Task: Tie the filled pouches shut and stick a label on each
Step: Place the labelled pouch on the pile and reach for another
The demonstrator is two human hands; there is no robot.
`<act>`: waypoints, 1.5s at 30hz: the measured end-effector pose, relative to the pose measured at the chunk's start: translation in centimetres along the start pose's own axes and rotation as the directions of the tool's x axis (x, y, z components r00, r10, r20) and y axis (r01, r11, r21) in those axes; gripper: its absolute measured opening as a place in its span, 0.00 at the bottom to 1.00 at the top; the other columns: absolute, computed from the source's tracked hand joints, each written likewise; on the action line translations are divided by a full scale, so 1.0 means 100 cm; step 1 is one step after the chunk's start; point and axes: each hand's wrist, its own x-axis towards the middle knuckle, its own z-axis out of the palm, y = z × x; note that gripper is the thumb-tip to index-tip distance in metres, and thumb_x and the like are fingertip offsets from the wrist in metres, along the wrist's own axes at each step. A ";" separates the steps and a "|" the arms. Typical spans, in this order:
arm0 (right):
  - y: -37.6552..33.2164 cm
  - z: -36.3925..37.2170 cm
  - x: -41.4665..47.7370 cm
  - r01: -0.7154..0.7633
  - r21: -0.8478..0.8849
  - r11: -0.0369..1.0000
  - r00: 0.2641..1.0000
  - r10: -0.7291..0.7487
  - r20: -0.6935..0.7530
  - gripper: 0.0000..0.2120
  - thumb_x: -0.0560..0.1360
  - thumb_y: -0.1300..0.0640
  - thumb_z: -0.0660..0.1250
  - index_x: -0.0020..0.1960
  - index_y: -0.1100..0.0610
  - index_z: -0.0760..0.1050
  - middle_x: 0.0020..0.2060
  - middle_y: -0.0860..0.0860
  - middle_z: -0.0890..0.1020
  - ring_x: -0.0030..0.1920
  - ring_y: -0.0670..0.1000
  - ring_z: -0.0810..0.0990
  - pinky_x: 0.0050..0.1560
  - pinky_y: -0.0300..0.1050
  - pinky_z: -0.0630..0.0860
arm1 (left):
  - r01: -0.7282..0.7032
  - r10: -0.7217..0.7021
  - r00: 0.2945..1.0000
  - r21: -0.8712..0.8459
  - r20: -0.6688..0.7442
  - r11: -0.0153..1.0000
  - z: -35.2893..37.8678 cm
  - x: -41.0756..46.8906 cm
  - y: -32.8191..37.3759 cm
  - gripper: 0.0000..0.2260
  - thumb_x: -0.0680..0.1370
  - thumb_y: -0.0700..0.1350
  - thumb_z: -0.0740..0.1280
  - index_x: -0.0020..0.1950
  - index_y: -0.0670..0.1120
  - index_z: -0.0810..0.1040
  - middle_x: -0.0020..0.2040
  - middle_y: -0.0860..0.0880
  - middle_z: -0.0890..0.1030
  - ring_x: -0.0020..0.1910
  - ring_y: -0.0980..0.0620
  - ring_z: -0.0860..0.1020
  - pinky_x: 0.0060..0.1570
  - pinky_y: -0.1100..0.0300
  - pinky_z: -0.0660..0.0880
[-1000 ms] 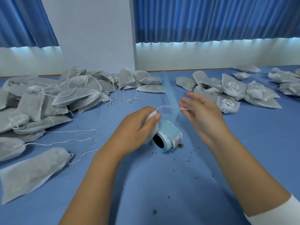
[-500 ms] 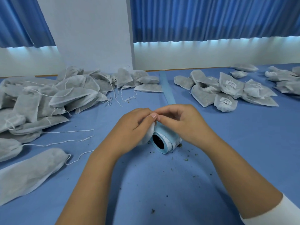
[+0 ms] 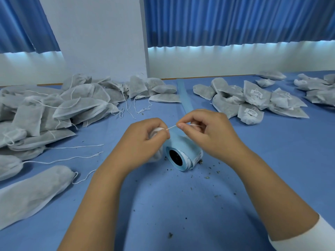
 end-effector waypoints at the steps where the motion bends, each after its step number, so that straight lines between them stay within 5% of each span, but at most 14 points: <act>1: 0.001 -0.002 0.001 -0.011 0.034 0.999 1.000 0.011 -0.018 0.02 0.74 0.58 0.73 0.42 0.54 0.82 0.26 0.52 0.70 0.31 0.44 0.68 0.36 0.31 0.64 | 0.042 -0.041 0.999 -0.064 0.025 0.997 -0.002 0.000 0.002 0.09 0.75 0.47 0.65 0.35 0.51 0.79 0.28 0.59 0.73 0.29 0.62 0.70 0.30 0.72 0.65; 5: 0.005 -0.003 0.002 -0.064 0.201 0.977 0.983 0.096 -0.156 0.02 0.72 0.56 0.75 0.41 0.53 0.83 0.23 0.45 0.64 0.27 0.44 0.63 0.32 0.31 0.62 | 0.137 -0.084 0.985 -0.391 0.150 0.910 -0.003 -0.001 0.011 0.10 0.74 0.47 0.65 0.35 0.52 0.83 0.34 0.55 0.80 0.36 0.60 0.77 0.41 0.72 0.71; 10: 0.000 0.014 -0.002 -0.064 0.078 0.995 0.991 0.073 -0.116 0.03 0.75 0.58 0.72 0.47 0.54 0.85 0.23 0.44 0.66 0.27 0.44 0.68 0.33 0.32 0.62 | 0.163 -0.198 0.980 -0.679 0.027 0.716 0.007 0.003 0.014 0.11 0.79 0.40 0.66 0.44 0.49 0.88 0.48 0.49 0.87 0.48 0.60 0.83 0.48 0.68 0.76; 15: -0.005 0.014 -0.006 0.082 -0.136 0.987 0.995 -0.074 0.063 0.05 0.77 0.55 0.68 0.48 0.52 0.83 0.29 0.41 0.72 0.32 0.42 0.71 0.38 0.41 0.68 | 0.060 -0.131 0.984 -0.459 -0.124 0.886 -0.001 0.003 0.007 0.07 0.79 0.40 0.68 0.51 0.50 0.85 0.50 0.58 0.86 0.52 0.66 0.81 0.48 0.76 0.72; 18: -0.007 0.006 -0.005 0.123 -0.086 0.989 0.992 -0.124 0.002 0.03 0.76 0.57 0.70 0.46 0.52 0.83 0.28 0.43 0.72 0.32 0.46 0.70 0.35 0.35 0.65 | 0.084 -0.088 0.996 -0.286 -0.004 0.954 -0.005 0.000 0.004 0.08 0.79 0.43 0.69 0.48 0.53 0.86 0.49 0.58 0.86 0.52 0.63 0.81 0.50 0.74 0.73; 22: -0.003 -0.005 -0.001 0.060 0.147 0.987 0.995 -0.046 -0.093 0.03 0.74 0.59 0.73 0.43 0.52 0.83 0.26 0.49 0.70 0.28 0.44 0.67 0.34 0.30 0.63 | 0.140 -0.053 0.963 -0.324 0.264 0.936 -0.006 -0.006 0.010 0.07 0.79 0.45 0.69 0.46 0.50 0.87 0.44 0.53 0.86 0.45 0.60 0.81 0.45 0.72 0.74; 26: 0.003 -0.007 0.003 -0.100 0.348 0.932 0.983 0.147 -0.110 0.03 0.75 0.59 0.72 0.43 0.54 0.84 0.29 0.47 0.76 0.29 0.42 0.70 0.33 0.31 0.68 | 0.185 -0.037 0.944 -0.436 0.327 0.881 0.002 -0.006 0.020 0.10 0.74 0.46 0.65 0.37 0.53 0.84 0.35 0.53 0.82 0.36 0.58 0.78 0.40 0.69 0.74; 28: 0.007 -0.003 0.003 -0.185 0.361 0.914 0.966 0.236 -0.102 0.03 0.76 0.60 0.71 0.46 0.55 0.83 0.32 0.44 0.80 0.32 0.43 0.76 0.34 0.35 0.73 | 0.206 -0.050 0.947 -0.479 0.319 0.854 0.005 -0.004 0.022 0.10 0.73 0.47 0.64 0.35 0.52 0.83 0.33 0.54 0.80 0.34 0.58 0.76 0.40 0.66 0.73; 32: 0.014 0.001 0.004 -0.287 0.198 0.937 0.941 0.314 -0.125 0.13 0.77 0.60 0.68 0.57 0.45 0.77 0.53 0.44 0.79 0.55 0.42 0.76 0.54 0.34 0.74 | 0.222 -0.119 0.969 -0.554 0.216 0.803 0.006 -0.001 0.020 0.11 0.73 0.45 0.65 0.33 0.51 0.83 0.33 0.53 0.79 0.33 0.57 0.76 0.41 0.65 0.75; 36: 0.000 -0.001 0.002 -0.191 0.246 0.950 0.938 0.251 -0.241 0.16 0.73 0.67 0.65 0.46 0.46 0.77 0.48 0.42 0.80 0.48 0.40 0.76 0.45 0.33 0.72 | 0.236 -0.245 0.967 -0.635 0.075 0.735 0.004 0.003 0.018 0.18 0.79 0.39 0.63 0.31 0.50 0.83 0.33 0.53 0.80 0.30 0.57 0.75 0.35 0.66 0.74; 39: -0.014 0.000 -0.002 -0.136 0.363 0.922 0.971 0.196 -0.135 0.17 0.72 0.71 0.63 0.38 0.50 0.80 0.38 0.42 0.83 0.39 0.46 0.78 0.38 0.36 0.73 | 0.239 -0.271 0.961 -0.630 0.046 0.739 0.004 0.005 0.016 0.17 0.79 0.41 0.63 0.32 0.50 0.83 0.34 0.53 0.80 0.30 0.56 0.75 0.37 0.64 0.73; 45: -0.016 0.011 -0.003 -0.269 0.485 0.832 0.962 0.250 0.105 0.06 0.75 0.65 0.69 0.49 0.59 0.83 0.42 0.53 0.85 0.41 0.44 0.81 0.38 0.34 0.74 | 0.204 -0.181 0.978 -0.624 0.100 0.755 0.004 0.005 0.013 0.10 0.71 0.46 0.64 0.31 0.48 0.80 0.34 0.52 0.78 0.34 0.56 0.76 0.38 0.66 0.75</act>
